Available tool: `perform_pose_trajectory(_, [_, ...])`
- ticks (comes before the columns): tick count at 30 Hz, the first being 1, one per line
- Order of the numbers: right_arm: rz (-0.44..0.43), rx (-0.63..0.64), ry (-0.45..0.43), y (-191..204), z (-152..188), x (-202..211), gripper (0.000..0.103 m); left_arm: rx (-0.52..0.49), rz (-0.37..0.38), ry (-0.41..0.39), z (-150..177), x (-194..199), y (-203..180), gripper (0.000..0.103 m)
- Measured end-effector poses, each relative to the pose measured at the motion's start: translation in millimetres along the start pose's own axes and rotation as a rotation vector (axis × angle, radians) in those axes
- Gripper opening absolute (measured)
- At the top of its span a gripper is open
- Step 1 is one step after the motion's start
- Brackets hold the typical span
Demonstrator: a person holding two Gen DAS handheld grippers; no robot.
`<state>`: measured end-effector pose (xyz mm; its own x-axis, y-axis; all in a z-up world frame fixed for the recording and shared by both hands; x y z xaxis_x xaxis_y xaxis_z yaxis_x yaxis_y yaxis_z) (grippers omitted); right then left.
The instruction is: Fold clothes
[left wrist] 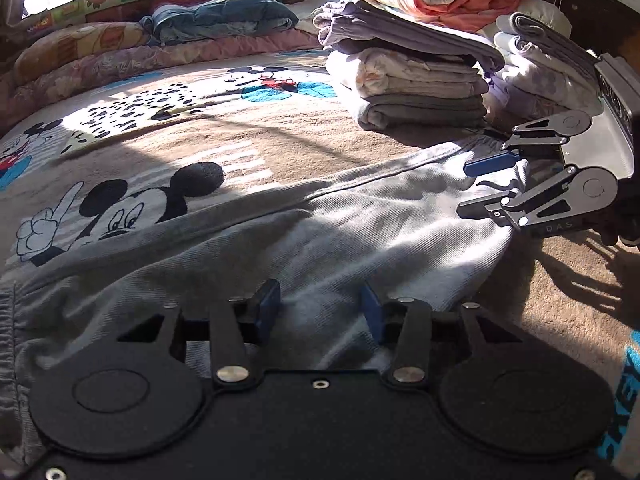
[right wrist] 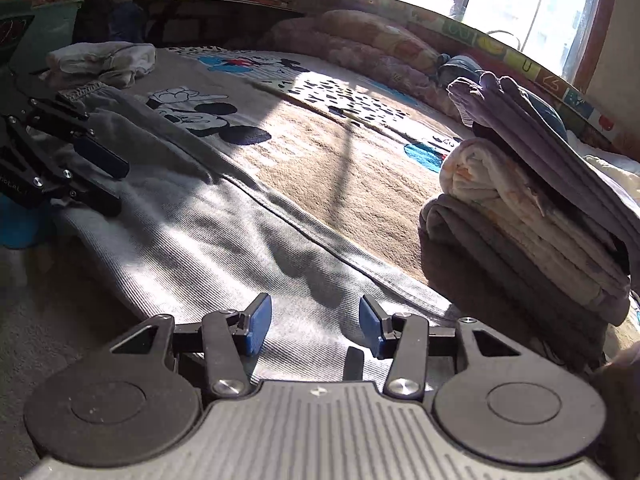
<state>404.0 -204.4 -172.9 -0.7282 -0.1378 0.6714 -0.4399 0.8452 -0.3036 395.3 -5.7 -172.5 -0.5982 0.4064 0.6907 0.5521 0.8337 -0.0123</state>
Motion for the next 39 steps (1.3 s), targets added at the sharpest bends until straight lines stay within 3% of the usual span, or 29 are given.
perform_pose_trajectory(4, [0.083,-0.258,-0.116,-45,3,40,0.048,0.003,0.02,-0.044,-8,12,-2,0.051])
perform_pose_trajectory(6, [0.101,-0.478,-0.116,-75,22,50,0.051,0.024,0.042,-0.064,-13,18,-1,0.056])
perform_pose_trajectory(8, [0.022,-0.778,-0.107,-97,53,51,0.053,0.042,0.061,-0.074,-15,21,-2,0.062])
perform_pose_trajectory(10, [-0.119,-1.12,-0.144,-109,84,47,0.06,0.045,0.067,-0.072,-16,21,-4,0.066])
perform_pose_trajectory(12, [-0.27,-1.372,-0.181,-108,104,39,0.073,0.05,0.081,-0.078,-18,22,-7,0.066])
perform_pose_trajectory(13, [-0.311,-1.469,-0.197,-105,112,35,0.073,0.055,0.087,-0.083,-19,23,-8,0.066])
perform_pose_trajectory(23, [-0.3,-1.469,-0.294,-95,93,12,0.072,0.102,0.083,-0.1,-22,25,1,0.066])
perform_pose_trajectory(25, [-0.24,-1.472,-0.284,-96,99,11,0.057,0.11,0.084,-0.102,-22,25,3,0.066])
perform_pose_trajectory(26, [-0.211,-1.473,-0.279,-96,102,10,0.03,0.11,0.085,-0.101,-22,25,3,0.066])
perform_pose_trajectory(27, [-0.211,-1.516,-0.302,-99,109,11,0.016,0.111,0.086,-0.1,-21,25,3,0.066])
perform_pose_trajectory(28, [-0.211,-1.561,-0.326,-102,116,12,0.014,0.112,0.085,-0.098,-21,24,4,0.066])
perform_pose_trajectory(31, [-0.174,-1.524,-0.341,-104,113,20,0.015,0.117,0.088,-0.094,-19,22,6,0.066])
perform_pose_trajectory(34, [-0.179,-1.521,-0.335,-104,113,19,0.028,0.126,0.087,-0.09,-18,20,8,0.066])
perform_pose_trajectory(39, [-0.247,-1.504,-0.358,-96,101,27,0.066,0.121,0.063,-0.077,-14,17,13,0.066])
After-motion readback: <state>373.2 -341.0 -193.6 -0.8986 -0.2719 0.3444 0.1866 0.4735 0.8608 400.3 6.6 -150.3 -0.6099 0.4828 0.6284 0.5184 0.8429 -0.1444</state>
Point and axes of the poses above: each gripper's, at about its wrist camera, not at the fingertips, and x roughly against the way its jaws point, y to its left, z to its underside, the point moved 10 cm from there along -x, roughly the way its jaws point, and after that the axes turned 3 degrees about y, right-handed, at the moved point
